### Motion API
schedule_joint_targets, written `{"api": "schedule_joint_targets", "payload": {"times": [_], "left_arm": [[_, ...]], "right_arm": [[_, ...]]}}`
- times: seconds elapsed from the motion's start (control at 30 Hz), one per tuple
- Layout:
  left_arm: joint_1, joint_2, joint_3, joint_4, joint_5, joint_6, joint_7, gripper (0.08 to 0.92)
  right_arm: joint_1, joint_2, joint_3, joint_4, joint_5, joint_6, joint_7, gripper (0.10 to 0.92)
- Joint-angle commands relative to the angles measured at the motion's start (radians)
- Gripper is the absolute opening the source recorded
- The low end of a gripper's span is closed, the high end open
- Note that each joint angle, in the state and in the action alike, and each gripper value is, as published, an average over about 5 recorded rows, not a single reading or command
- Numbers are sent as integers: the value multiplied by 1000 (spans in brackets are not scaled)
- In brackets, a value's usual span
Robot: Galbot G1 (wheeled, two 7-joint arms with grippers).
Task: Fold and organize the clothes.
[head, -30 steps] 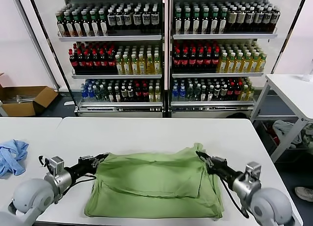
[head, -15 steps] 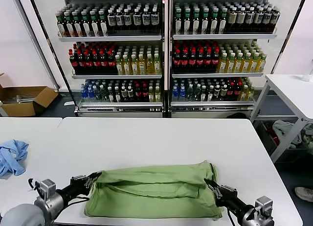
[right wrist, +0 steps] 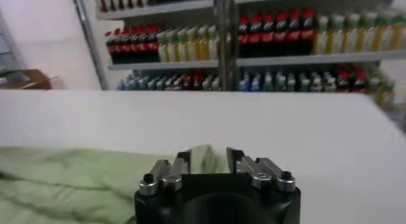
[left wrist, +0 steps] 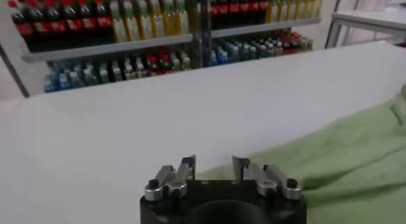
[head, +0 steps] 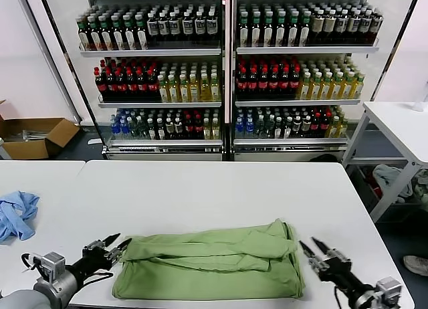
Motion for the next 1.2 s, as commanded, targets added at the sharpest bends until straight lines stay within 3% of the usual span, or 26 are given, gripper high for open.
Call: {"api": "schedule_joint_targets", "payload": {"times": [0.03,0.17,0.3,0.43,0.97,1.2], "left_arm": [[38,-132,73,-146,-50,93,-396,533],[17,-165,151,-126,-71,116,-537,645],[10,-166,176,-111,-70,107,-547,755],[-3,-172,202,-102,-65,99,-545,816],[-10,-217,300,-32,7,67,-540,817],[19,-234,331,-26,73,24,-528,650]], "right_arm": [[-22,78,194,-34,54,80,7,587],[-36,107,206,-23,46,82,11,709],[-36,101,211,-40,31,90,10,799],[-29,92,215,-52,31,90,10,821],[8,38,200,-72,28,89,8,823],[20,36,190,-77,26,87,8,823]]}}
